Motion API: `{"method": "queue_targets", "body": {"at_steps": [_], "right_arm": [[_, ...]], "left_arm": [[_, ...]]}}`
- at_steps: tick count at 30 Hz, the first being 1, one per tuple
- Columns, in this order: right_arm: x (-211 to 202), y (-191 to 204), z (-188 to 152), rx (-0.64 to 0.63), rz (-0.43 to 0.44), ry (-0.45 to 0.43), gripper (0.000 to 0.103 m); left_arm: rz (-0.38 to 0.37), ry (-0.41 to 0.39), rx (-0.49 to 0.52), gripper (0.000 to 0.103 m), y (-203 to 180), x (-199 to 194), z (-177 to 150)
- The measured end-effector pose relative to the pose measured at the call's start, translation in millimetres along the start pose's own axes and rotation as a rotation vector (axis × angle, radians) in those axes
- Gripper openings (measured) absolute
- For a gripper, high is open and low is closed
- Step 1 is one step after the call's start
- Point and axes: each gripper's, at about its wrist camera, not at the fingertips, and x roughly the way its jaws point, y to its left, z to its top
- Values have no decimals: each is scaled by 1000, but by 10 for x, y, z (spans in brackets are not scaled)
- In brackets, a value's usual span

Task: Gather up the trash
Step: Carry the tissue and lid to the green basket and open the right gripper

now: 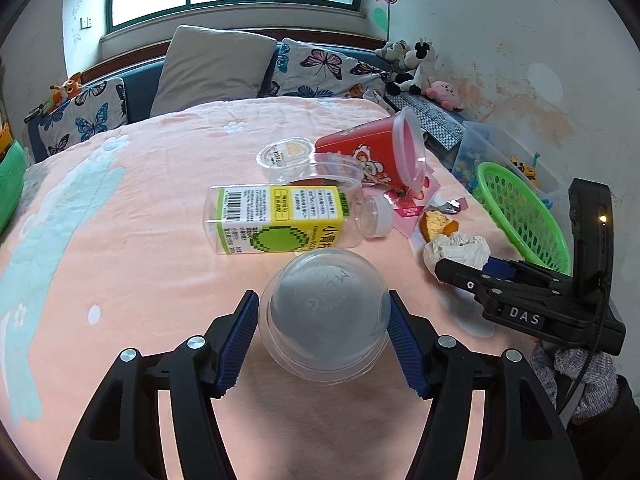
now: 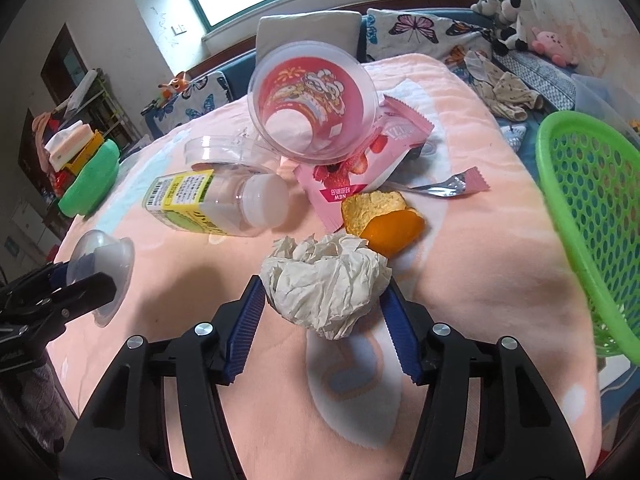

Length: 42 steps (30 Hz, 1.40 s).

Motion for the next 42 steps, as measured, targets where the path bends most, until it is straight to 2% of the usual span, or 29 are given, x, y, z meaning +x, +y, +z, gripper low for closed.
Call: {"method": "queue_targets", "body": {"at_steps": [11,19,28,34,42], "right_arm": [[-464,-149,-68,-10,-23,-66,60],[-855,-637,-75,49,-114,-123,60],[-1236,-1364,-51,139,-253,-173,60],[-1323,-1734,-32,174,-323,-179,60],[-1303,-2031,-4,208,-352,-167,63]], "left_arm": [[-50,-9,33,62,-314,-2,144],[-114,-7,83,62,-793,115,350],[-177,-12,152,62,-1443,260,633],[-195,-25,201,62,-1823,339,817],[-230,-24,232,62,-2170,508,1007]]}}
